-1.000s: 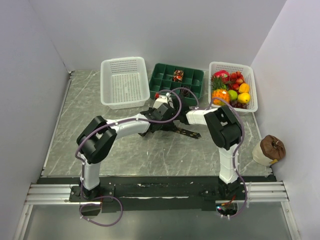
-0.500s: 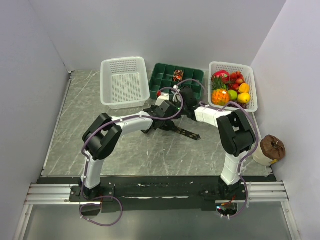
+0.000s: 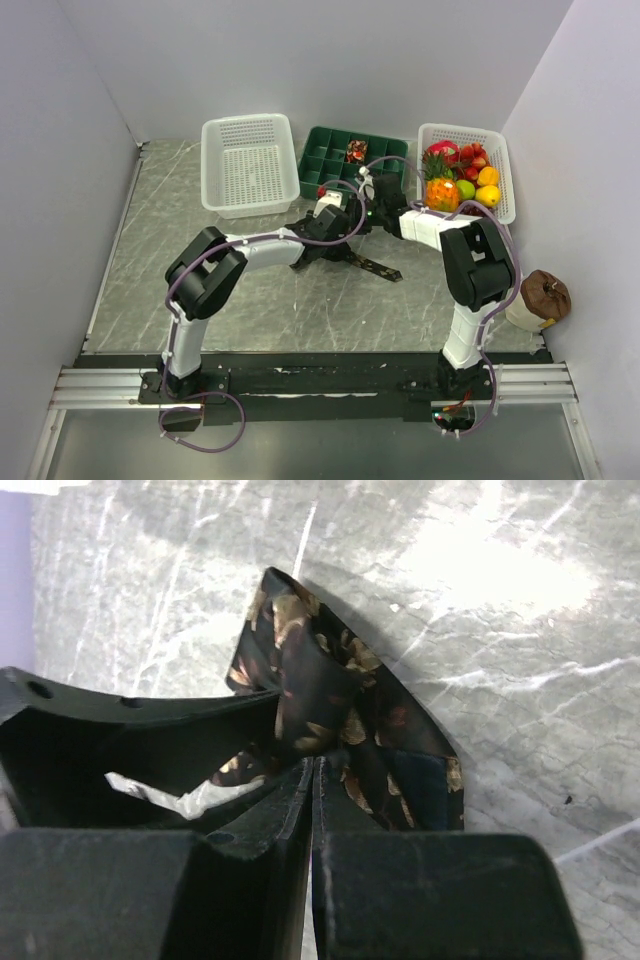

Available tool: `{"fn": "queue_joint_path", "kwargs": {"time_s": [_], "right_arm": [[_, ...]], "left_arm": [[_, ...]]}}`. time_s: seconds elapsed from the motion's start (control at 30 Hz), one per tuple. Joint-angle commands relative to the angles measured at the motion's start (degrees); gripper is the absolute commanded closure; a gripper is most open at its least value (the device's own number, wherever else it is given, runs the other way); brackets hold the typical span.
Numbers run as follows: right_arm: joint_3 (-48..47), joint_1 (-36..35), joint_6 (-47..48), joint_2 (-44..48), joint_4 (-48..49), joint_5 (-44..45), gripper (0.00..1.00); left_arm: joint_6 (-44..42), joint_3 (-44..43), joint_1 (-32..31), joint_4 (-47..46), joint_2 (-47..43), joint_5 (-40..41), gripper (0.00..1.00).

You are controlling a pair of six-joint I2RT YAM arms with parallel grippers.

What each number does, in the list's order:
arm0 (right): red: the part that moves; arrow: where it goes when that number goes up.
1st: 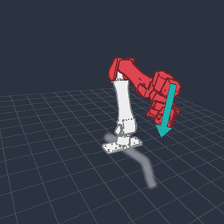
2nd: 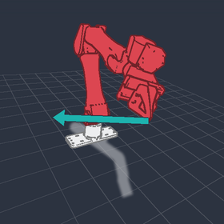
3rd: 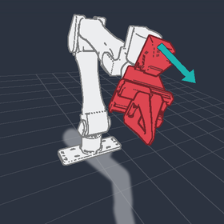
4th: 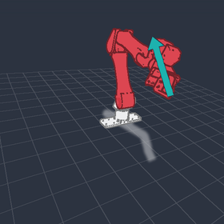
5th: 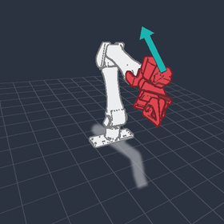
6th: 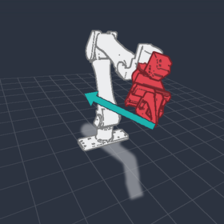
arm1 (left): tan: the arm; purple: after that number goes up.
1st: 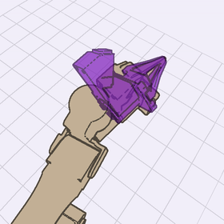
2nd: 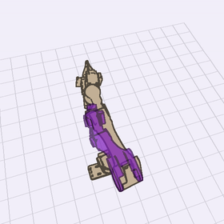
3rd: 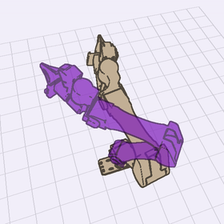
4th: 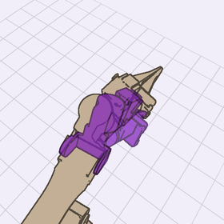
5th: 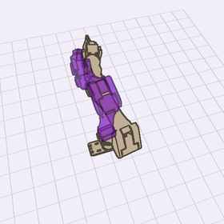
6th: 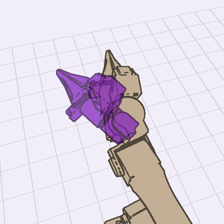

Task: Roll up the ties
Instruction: Roll the tie at the center of the board.

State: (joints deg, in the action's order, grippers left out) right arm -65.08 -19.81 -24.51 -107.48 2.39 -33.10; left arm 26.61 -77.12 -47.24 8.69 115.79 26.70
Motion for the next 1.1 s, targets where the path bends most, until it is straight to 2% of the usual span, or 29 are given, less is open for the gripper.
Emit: {"fn": "queue_joint_path", "kwargs": {"time_s": [0.0, 0.2, 0.3, 0.57, 0.73, 1.07], "right_arm": [[-0.6, 0.5, 1.4, 1.7, 3.4, -5.5, 0.92], [-2.9, 0.5, 1.8, -1.6, 5.2, -13.1, 0.92], [-5.1, 0.4, 4.4, -3.3, 2.2, -15.6, 0.92], [-7.7, 0.0, 8.0, -6.7, -4.2, -18.3, 0.92], [-10.2, -1.2, 10.0, -8.5, -8.7, -16.6, 0.93], [-13.7, -2.4, 11.3, -10.1, -16.6, -4.3, 0.93]], "left_arm": [[-0.2, 3.8, 0.0, -4.2, -3.8, -4.5, 0.48], [-0.9, 5.9, 0.0, -7.1, -5.9, -5.3, 0.40], [-1.1, 6.2, 0.1, -7.9, -6.3, -6.0, 0.37], [0.4, 8.9, 1.9, -12.9, -8.0, -12.3, 0.36], [1.0, 9.4, 3.0, -13.8, -8.9, -13.9, 0.35], [2.3, 11.5, 4.5, -16.3, -11.3, -17.1, 0.34]]}}
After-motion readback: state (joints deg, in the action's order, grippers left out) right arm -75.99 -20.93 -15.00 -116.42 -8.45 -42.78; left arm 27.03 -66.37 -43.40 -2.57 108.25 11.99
